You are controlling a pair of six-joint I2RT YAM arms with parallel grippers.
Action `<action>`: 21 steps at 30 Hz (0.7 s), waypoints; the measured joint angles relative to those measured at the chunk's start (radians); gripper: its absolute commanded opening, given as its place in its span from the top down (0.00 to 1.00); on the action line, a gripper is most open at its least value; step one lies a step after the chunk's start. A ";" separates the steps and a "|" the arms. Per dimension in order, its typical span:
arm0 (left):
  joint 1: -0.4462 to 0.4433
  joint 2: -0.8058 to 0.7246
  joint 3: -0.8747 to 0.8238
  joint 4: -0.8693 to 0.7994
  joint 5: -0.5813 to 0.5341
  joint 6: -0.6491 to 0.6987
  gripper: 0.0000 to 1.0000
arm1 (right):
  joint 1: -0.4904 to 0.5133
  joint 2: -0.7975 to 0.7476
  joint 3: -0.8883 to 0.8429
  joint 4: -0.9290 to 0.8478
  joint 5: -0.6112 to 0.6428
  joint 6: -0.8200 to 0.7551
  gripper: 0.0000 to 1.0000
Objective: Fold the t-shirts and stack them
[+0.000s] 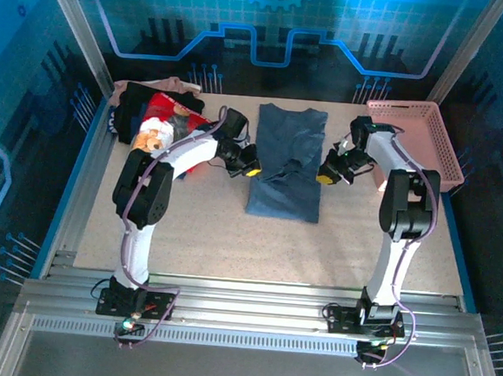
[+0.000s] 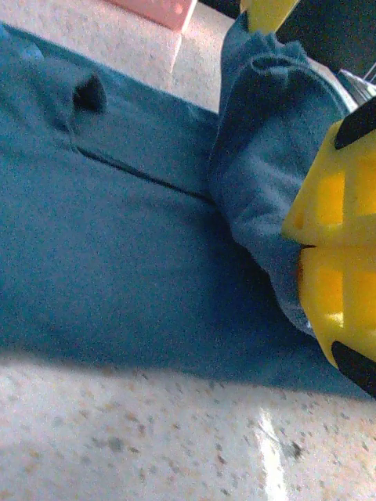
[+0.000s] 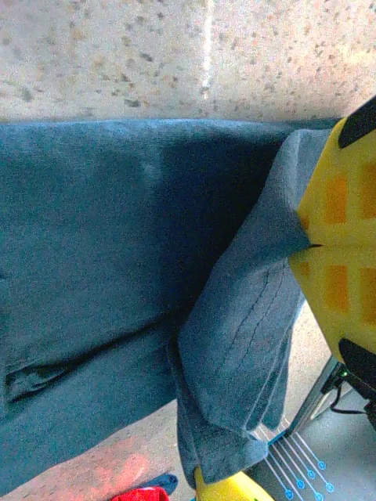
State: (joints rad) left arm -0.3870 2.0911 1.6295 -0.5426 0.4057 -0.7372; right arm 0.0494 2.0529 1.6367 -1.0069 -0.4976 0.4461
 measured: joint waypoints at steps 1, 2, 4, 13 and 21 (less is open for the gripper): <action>0.002 0.006 0.014 -0.002 0.003 0.004 1.00 | 0.000 0.010 0.013 -0.002 0.000 0.000 1.00; 0.004 0.016 0.032 -0.003 0.008 0.008 1.00 | 0.000 0.021 0.026 -0.002 0.000 0.000 1.00; 0.008 0.036 0.060 -0.004 0.014 0.013 1.00 | 0.000 0.042 0.051 -0.004 0.000 0.000 1.00; 0.031 0.169 0.194 -0.047 0.023 0.034 0.91 | -0.005 0.179 0.184 -0.002 -0.005 0.019 0.82; 0.066 0.304 0.491 -0.088 0.038 -0.019 0.44 | -0.072 0.298 0.316 0.176 -0.153 0.252 0.43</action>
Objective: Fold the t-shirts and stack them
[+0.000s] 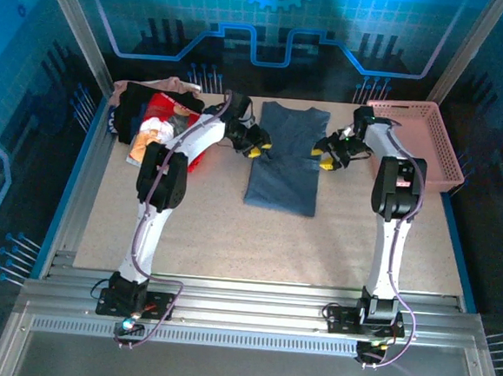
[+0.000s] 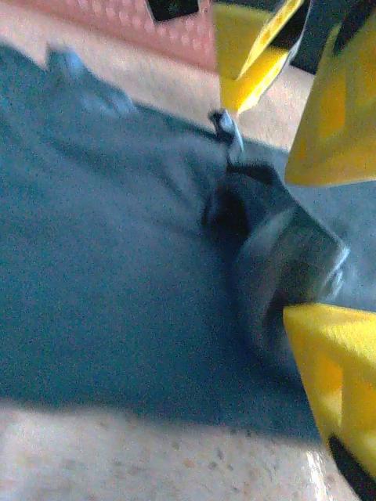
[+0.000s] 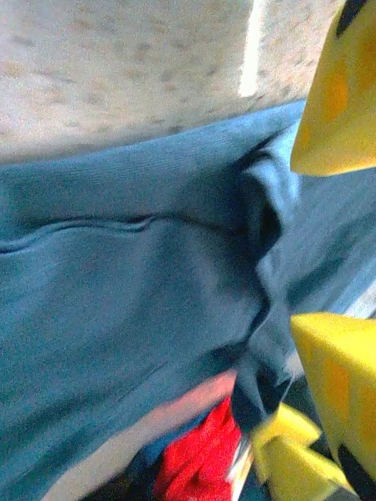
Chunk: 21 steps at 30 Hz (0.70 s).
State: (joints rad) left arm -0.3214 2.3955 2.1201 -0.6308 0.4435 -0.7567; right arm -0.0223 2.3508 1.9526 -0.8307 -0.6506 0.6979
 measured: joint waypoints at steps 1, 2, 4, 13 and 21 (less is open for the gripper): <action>0.009 -0.004 0.023 0.017 0.005 -0.025 0.41 | -0.012 0.000 0.011 0.025 -0.017 0.028 0.43; 0.019 -0.011 0.040 0.038 0.008 -0.048 0.37 | -0.024 0.000 0.036 0.046 -0.029 0.056 0.42; 0.043 -0.040 0.055 0.068 0.008 -0.086 0.34 | -0.046 -0.002 0.109 0.058 -0.043 0.080 0.42; 0.146 -0.468 -0.280 0.079 -0.047 -0.029 0.32 | -0.064 -0.534 -0.231 0.063 -0.042 -0.033 0.31; 0.016 -0.697 -0.877 0.163 0.010 0.031 0.34 | 0.011 -0.786 -0.887 0.144 -0.058 -0.106 0.31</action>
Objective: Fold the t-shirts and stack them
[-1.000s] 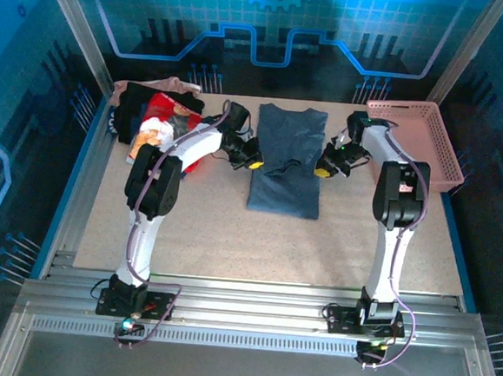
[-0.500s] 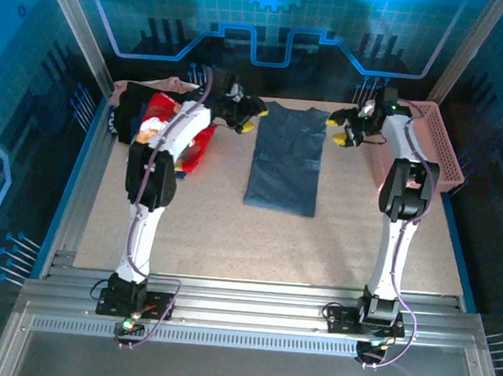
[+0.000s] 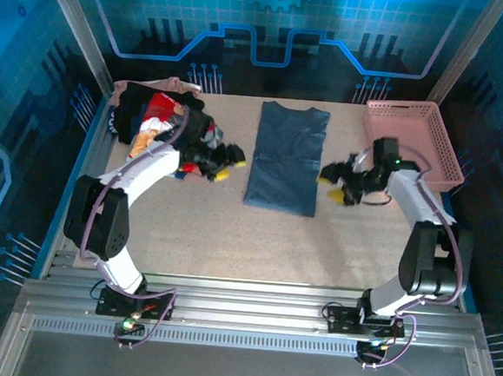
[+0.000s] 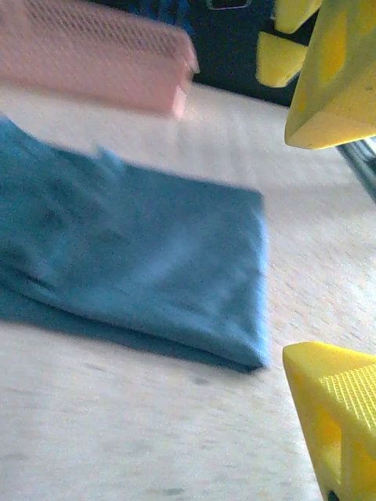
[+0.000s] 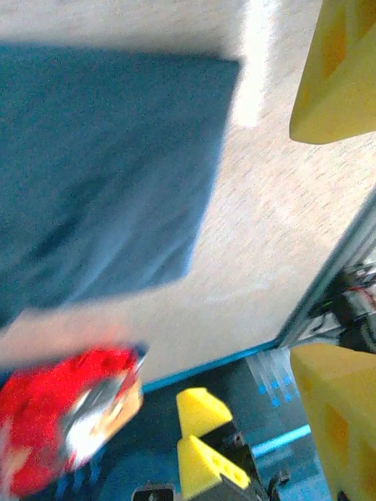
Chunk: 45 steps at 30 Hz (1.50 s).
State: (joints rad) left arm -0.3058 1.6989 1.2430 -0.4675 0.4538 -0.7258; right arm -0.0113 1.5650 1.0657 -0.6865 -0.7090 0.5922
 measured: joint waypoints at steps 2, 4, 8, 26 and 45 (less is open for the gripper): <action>-0.039 0.028 -0.066 0.037 0.012 -0.010 0.34 | 0.011 0.020 -0.083 0.034 -0.002 0.002 0.33; -0.075 0.077 -0.096 0.064 0.019 -0.029 0.35 | 0.021 0.043 -0.142 0.064 -0.003 0.005 0.33; -0.116 0.167 -0.093 0.118 0.019 -0.048 0.35 | 0.044 0.101 -0.167 0.133 -0.003 0.011 0.34; -0.141 0.313 0.019 0.160 -0.068 -0.160 0.86 | 0.075 0.312 -0.077 0.216 0.029 0.082 0.95; -0.261 -0.162 -0.249 0.110 -0.179 -0.169 1.00 | 0.082 -0.186 -0.159 -0.065 0.059 -0.004 1.00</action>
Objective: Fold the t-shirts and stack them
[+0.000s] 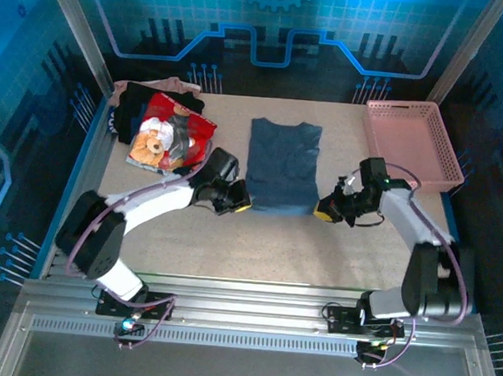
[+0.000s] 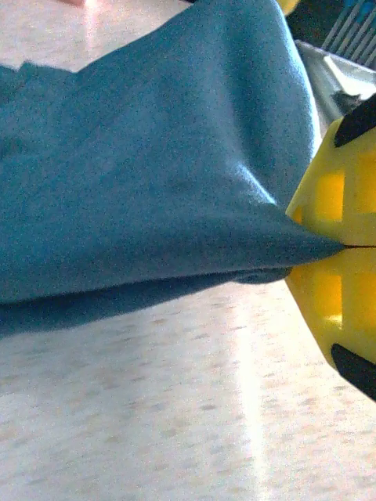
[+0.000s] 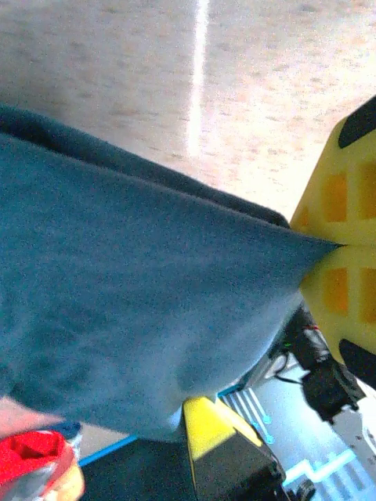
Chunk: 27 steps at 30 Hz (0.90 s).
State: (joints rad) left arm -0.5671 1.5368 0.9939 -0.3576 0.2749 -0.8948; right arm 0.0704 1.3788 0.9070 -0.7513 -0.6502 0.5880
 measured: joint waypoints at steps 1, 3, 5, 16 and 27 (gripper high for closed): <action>-0.019 -0.035 -0.023 -0.004 0.000 -0.019 1.00 | 0.001 -0.048 -0.017 -0.027 -0.003 -0.002 1.00; -0.061 -0.096 -0.070 -0.005 -0.002 -0.058 1.00 | 0.003 -0.140 -0.059 -0.079 -0.013 -0.001 1.00; -0.106 -0.155 -0.110 -0.015 -0.009 -0.108 1.00 | 0.013 -0.229 -0.101 -0.135 -0.019 0.013 1.00; -0.156 -0.357 -0.112 -0.133 -0.031 -0.286 1.00 | 0.050 -0.265 0.000 -0.262 -0.040 0.048 1.00; 0.096 -0.032 0.166 -0.117 0.068 -0.182 1.00 | -0.038 0.150 0.341 -0.232 -0.066 -0.067 1.00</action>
State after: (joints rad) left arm -0.4709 1.5051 1.1595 -0.4751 0.3431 -1.0763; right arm 0.0326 1.5288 1.2484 -0.9833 -0.7162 0.5209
